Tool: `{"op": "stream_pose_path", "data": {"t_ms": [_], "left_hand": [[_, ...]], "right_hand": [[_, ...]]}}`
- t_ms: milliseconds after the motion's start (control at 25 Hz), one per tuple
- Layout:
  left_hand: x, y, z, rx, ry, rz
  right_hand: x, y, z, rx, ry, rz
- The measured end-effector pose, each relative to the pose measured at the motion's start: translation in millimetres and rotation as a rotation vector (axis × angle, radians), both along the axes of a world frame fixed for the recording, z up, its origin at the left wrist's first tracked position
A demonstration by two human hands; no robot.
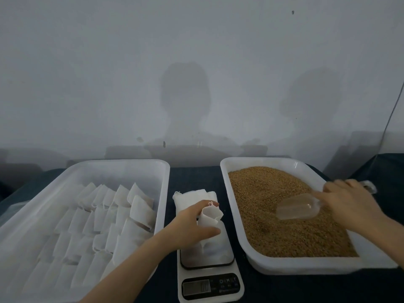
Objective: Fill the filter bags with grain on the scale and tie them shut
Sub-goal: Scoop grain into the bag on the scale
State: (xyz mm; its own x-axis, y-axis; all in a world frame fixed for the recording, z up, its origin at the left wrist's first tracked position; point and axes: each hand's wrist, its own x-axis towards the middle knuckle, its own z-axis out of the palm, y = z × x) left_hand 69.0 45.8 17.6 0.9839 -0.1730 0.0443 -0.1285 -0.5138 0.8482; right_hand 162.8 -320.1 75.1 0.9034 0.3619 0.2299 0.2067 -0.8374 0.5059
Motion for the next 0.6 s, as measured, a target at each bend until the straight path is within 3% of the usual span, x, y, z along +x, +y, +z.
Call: {"op": "stream_pose_path", "data": {"t_ms": [280,600], "left_hand": [[-2,1,-2,0.031,0.025,-0.006],[1,2,-2,0.039,0.014,0.006]], "right_hand": [[9,40,-42,0.211,0.102,-0.026],[11,13,-48,0.576,0.274,-0.037]]}}
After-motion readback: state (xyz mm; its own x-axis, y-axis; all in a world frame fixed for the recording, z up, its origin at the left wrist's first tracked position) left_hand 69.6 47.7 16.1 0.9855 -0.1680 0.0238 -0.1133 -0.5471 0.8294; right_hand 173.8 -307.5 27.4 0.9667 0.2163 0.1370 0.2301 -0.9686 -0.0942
